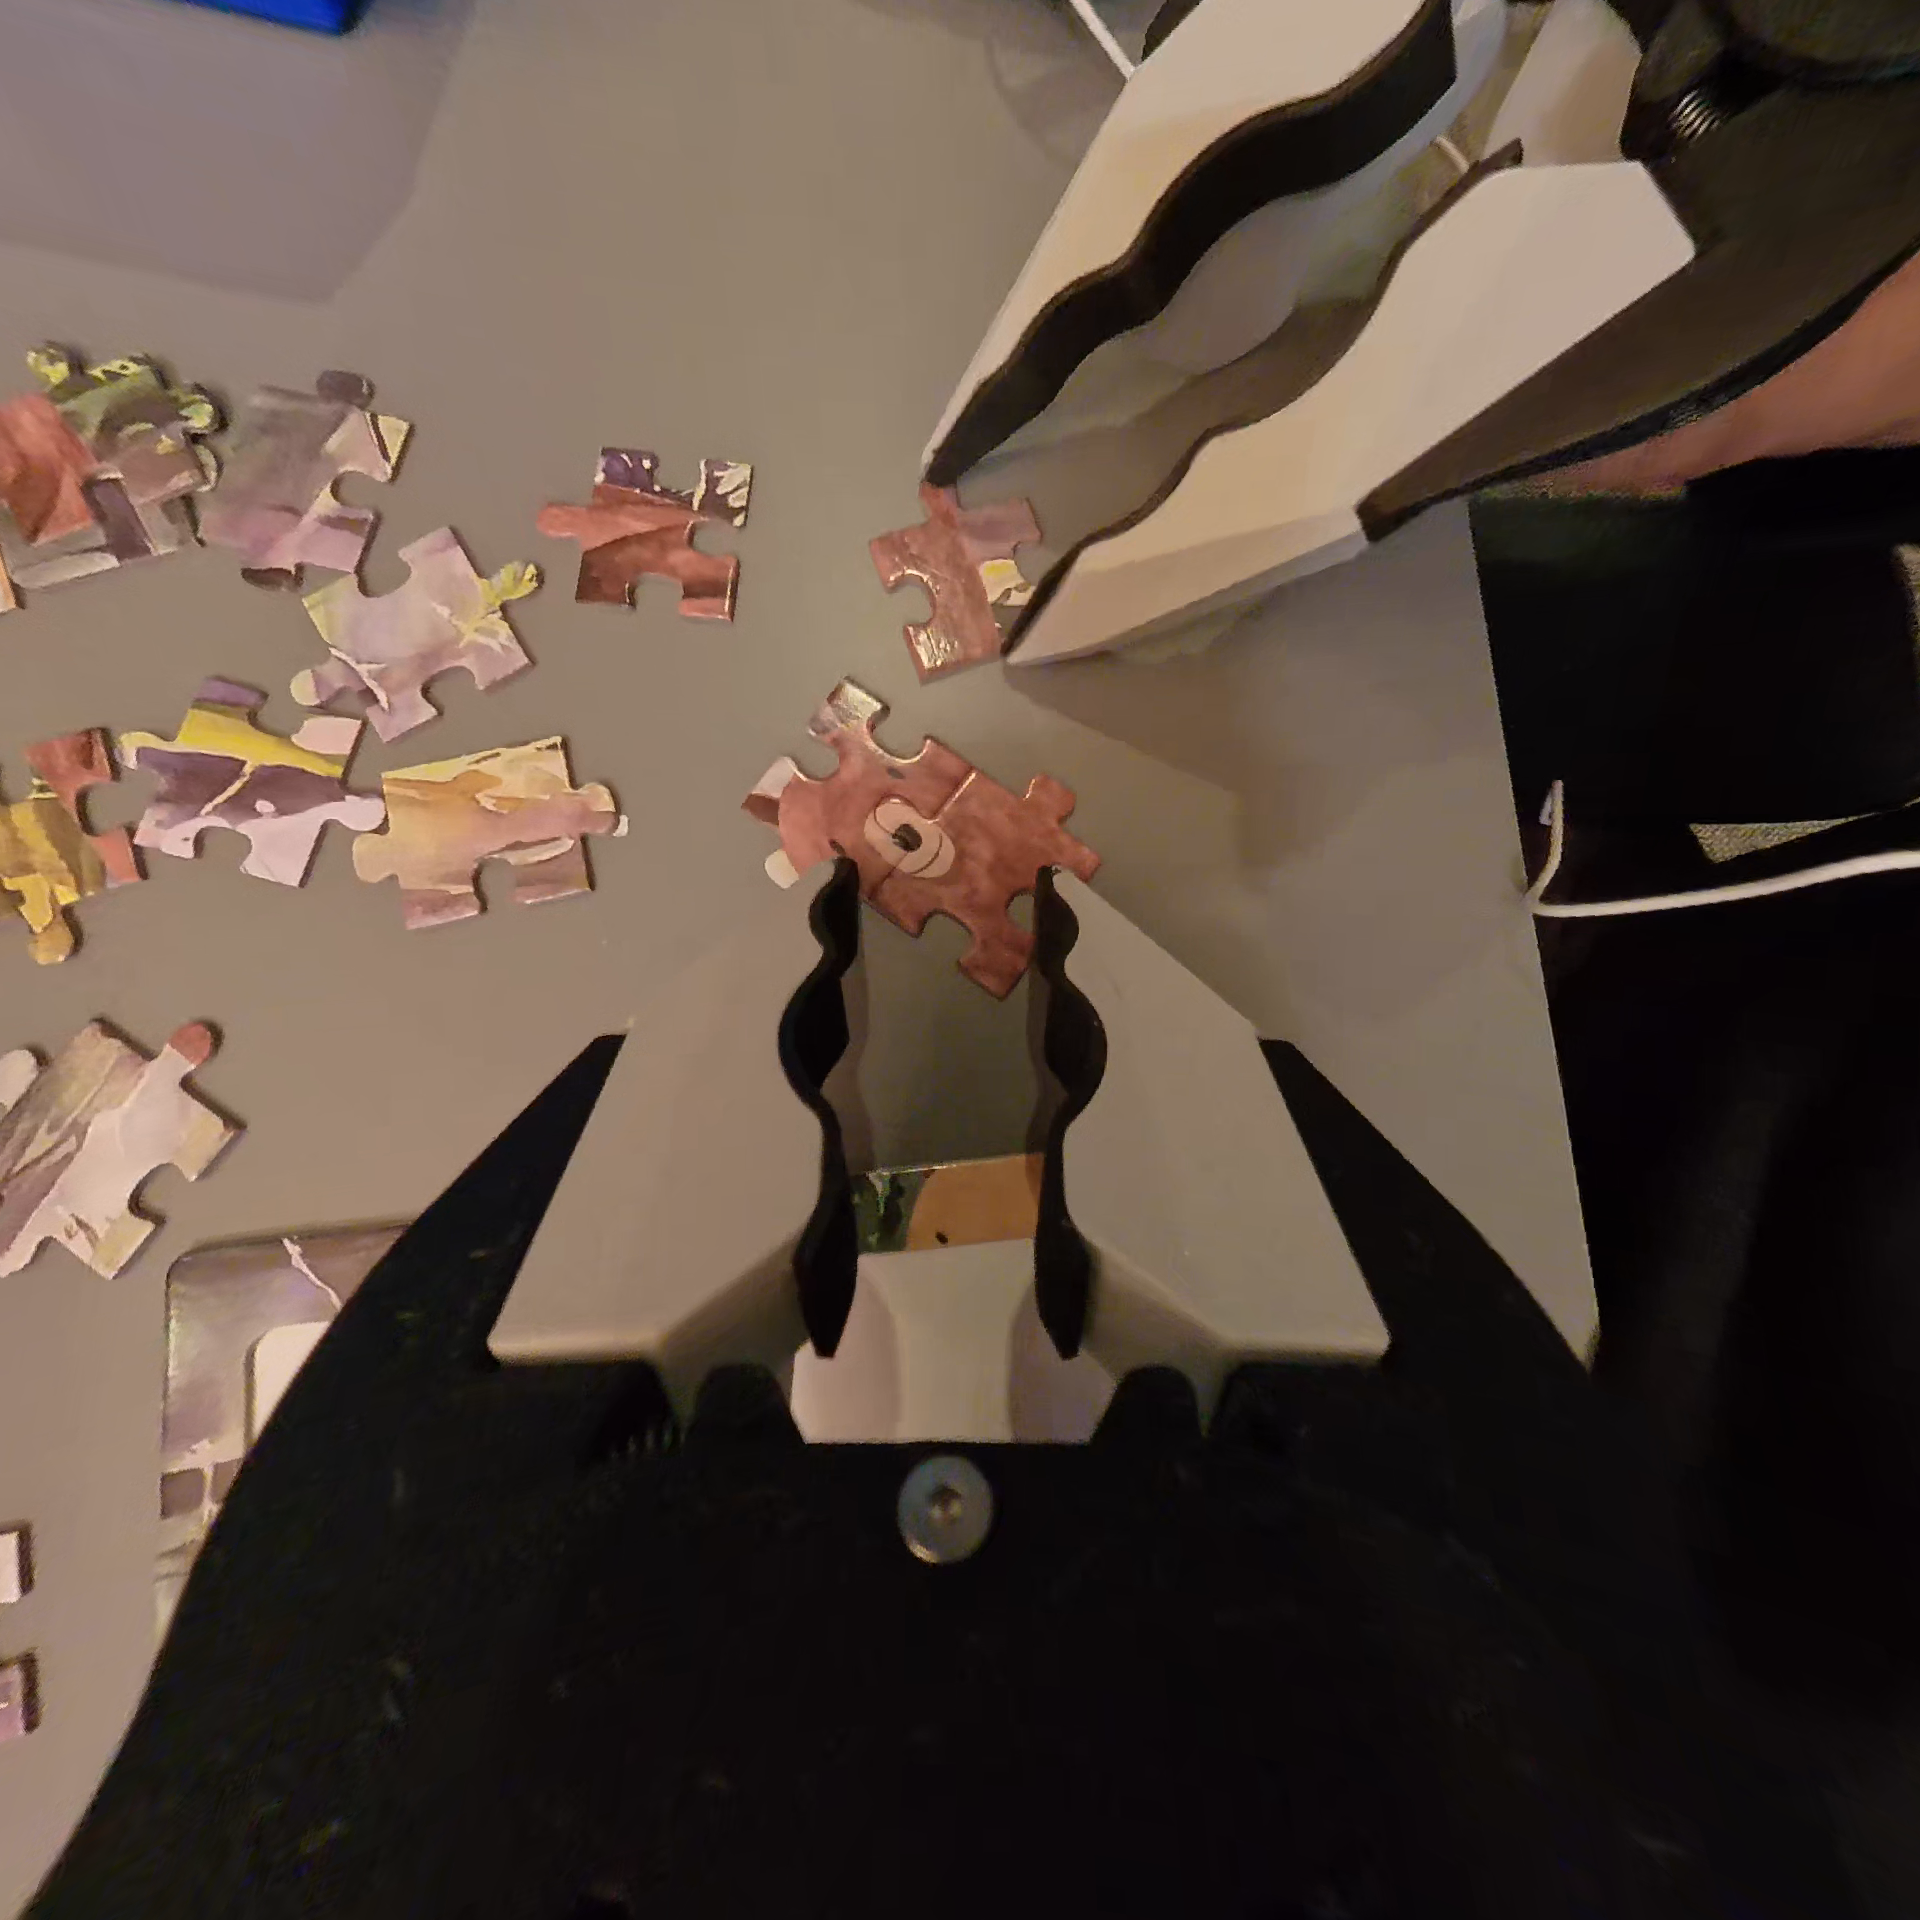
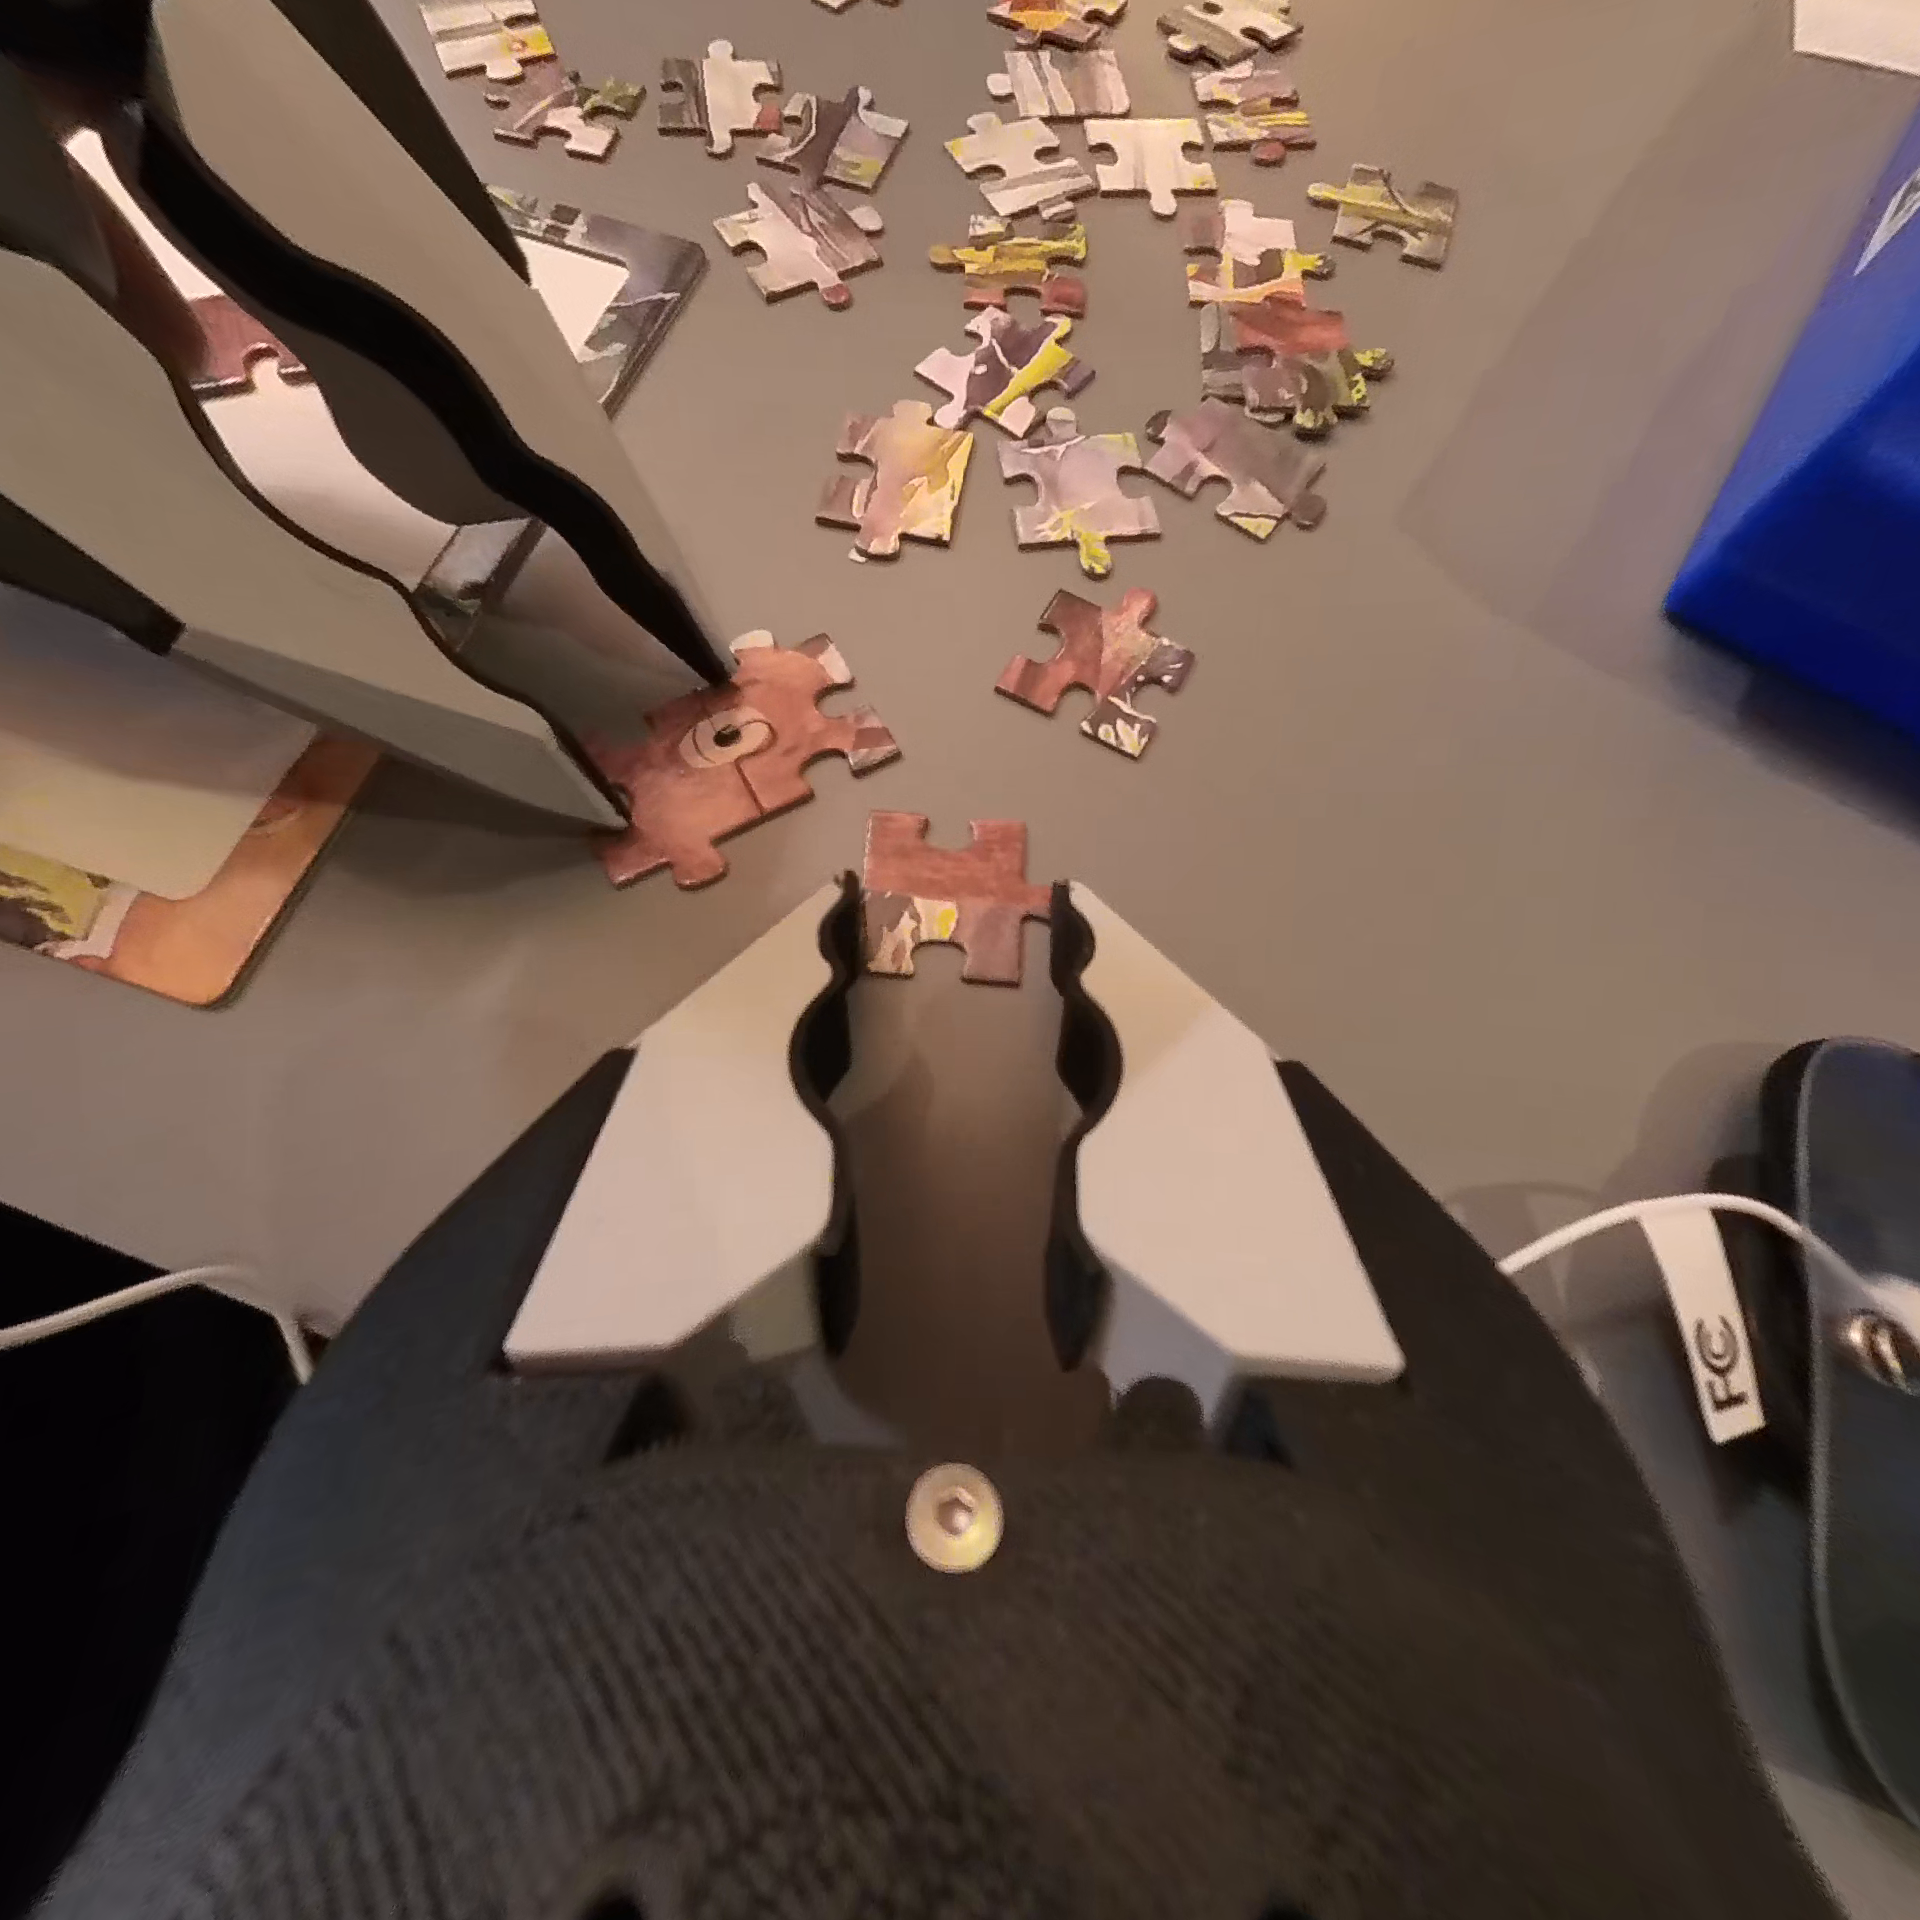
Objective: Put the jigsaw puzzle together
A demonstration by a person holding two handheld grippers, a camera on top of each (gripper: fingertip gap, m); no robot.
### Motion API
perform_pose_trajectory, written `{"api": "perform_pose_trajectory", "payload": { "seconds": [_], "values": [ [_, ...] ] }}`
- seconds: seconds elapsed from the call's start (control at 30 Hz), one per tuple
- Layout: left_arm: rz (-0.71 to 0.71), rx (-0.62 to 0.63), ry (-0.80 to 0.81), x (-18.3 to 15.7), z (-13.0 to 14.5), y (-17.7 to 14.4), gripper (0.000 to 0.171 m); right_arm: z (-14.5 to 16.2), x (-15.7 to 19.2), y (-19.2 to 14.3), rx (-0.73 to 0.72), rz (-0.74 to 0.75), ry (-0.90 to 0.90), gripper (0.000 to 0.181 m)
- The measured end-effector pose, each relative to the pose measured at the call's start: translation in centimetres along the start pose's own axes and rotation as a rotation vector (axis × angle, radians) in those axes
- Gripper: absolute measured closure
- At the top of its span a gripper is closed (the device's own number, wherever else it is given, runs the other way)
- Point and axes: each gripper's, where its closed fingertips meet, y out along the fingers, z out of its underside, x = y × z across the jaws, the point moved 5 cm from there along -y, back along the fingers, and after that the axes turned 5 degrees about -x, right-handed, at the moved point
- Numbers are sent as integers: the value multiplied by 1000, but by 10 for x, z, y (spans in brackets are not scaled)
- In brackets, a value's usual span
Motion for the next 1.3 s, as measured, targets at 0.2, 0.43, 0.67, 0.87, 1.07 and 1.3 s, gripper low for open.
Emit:
{"api": "perform_pose_trajectory", "payload": {
  "seconds": [0.2,0.43,0.67,0.87,1.07,1.3],
  "values": [
    [-3,-6,6,-1,-1,1,139,-1,-4,-1,48,33,-19,132],
    [5,-14,-7,-2,-2,2,139,0,-5,0,48,-31,32,138],
    [14,-14,-9,-3,-2,1,140,-5,-5,5,97,-81,-9,135],
    [19,-23,-15,-3,-2,-1,141,-8,-4,7,129,-132,-45,142],
    [14,-40,-30,0,-3,-4,141,-7,-4,7,109,-144,-53,142],
    [30,-77,-65,2,-7,-7,140,-7,-4,7,95,-156,-67,143]
  ]
}}
